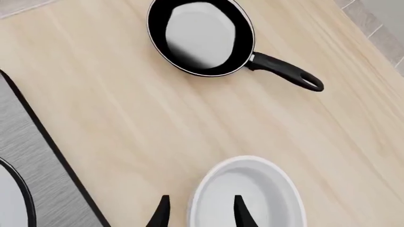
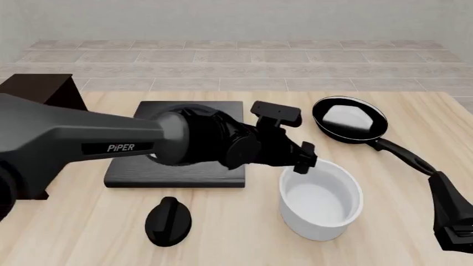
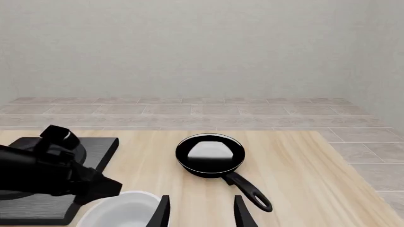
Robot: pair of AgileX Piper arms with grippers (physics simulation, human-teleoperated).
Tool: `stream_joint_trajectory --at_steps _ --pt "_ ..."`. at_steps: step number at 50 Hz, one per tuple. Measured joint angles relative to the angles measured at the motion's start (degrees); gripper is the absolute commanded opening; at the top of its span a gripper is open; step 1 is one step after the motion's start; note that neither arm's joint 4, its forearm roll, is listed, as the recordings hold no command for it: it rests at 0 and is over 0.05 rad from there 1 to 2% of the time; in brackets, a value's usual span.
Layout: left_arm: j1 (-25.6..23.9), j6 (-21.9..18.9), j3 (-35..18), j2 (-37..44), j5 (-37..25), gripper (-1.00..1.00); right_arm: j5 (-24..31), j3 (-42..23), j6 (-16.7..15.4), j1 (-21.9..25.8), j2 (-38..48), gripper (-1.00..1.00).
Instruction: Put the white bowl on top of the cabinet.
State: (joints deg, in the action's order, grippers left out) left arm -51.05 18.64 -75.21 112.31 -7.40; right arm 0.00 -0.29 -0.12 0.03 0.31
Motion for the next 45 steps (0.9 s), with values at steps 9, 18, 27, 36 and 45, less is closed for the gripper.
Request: stream_joint_trajectory --at_steps 9,18,27,36,45 --pt "0.4 0.6 -0.7 1.8 0.2 1.00 0.0 0.0 0.0 0.0 0.0 1.00" --pt "0.2 1.2 -1.4 3.8 0.5 1.00 0.0 0.0 0.0 0.0 0.0 1.00" --pt "0.1 1.6 -2.5 5.6 0.6 1.00 0.0 0.0 0.0 0.0 0.0 1.00" --pt "0.1 2.0 -3.3 7.5 0.9 1.00 0.0 0.0 0.0 0.0 0.0 1.00" --pt "-0.2 2.2 -3.7 9.1 1.3 1.00 0.0 0.0 0.0 0.0 0.0 1.00"
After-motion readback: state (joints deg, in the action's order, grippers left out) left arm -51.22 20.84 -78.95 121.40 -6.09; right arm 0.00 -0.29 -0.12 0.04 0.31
